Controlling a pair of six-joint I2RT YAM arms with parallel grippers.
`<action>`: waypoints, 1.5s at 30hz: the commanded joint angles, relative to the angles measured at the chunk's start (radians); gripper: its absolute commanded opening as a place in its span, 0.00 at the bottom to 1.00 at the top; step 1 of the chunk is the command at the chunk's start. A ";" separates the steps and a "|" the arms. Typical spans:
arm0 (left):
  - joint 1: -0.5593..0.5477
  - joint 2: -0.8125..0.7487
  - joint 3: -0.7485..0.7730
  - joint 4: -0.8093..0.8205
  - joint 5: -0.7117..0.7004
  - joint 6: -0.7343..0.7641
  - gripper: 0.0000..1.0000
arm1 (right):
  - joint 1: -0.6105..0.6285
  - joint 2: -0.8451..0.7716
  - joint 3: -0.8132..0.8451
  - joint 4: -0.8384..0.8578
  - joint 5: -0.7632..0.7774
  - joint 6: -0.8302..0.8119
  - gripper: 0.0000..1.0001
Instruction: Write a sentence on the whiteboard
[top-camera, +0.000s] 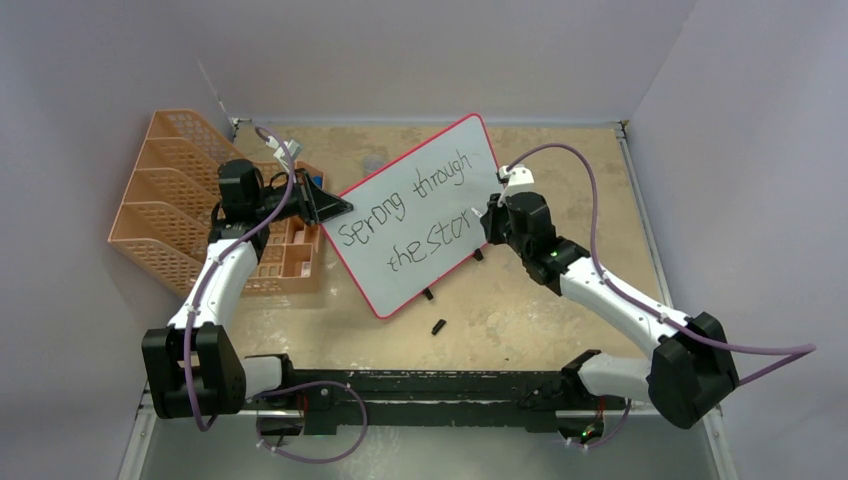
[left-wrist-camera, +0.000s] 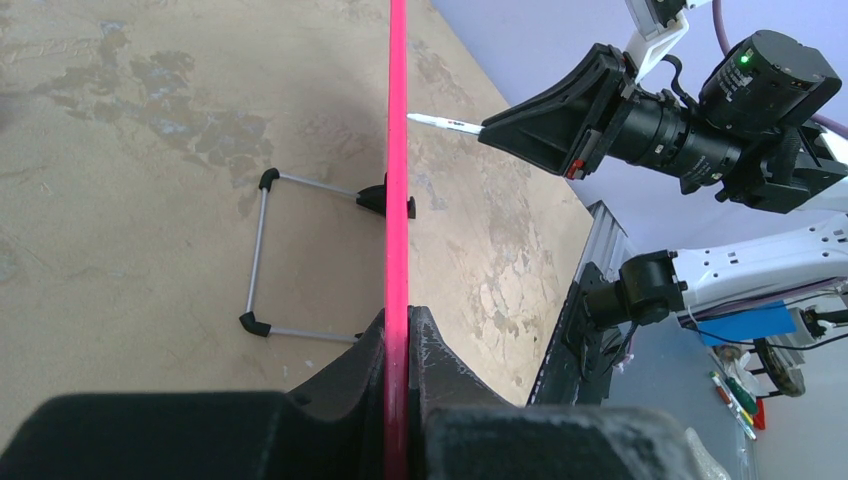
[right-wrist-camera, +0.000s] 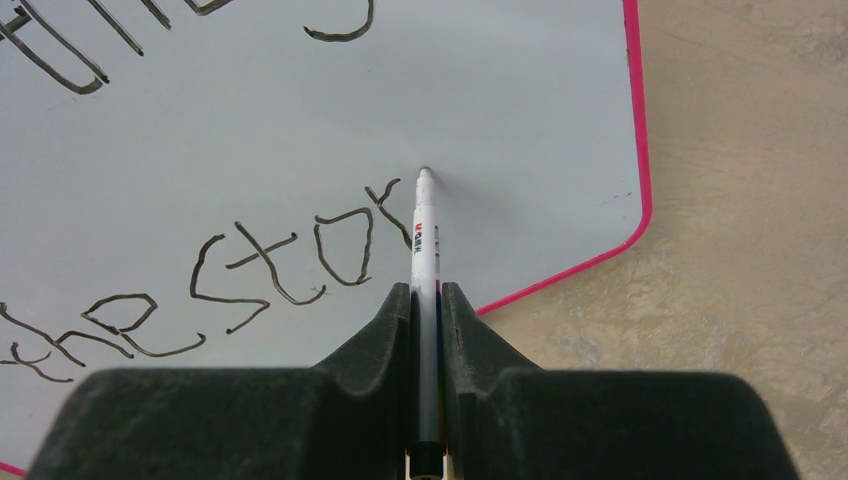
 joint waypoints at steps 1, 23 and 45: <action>0.009 -0.017 0.032 0.040 0.016 0.034 0.00 | -0.005 0.007 0.034 0.035 -0.011 -0.014 0.00; 0.011 -0.022 0.030 0.038 0.008 0.036 0.00 | -0.005 0.018 0.020 -0.087 -0.012 0.028 0.00; 0.011 -0.017 0.032 0.038 0.008 0.034 0.00 | -0.005 -0.057 0.047 -0.065 -0.001 0.012 0.00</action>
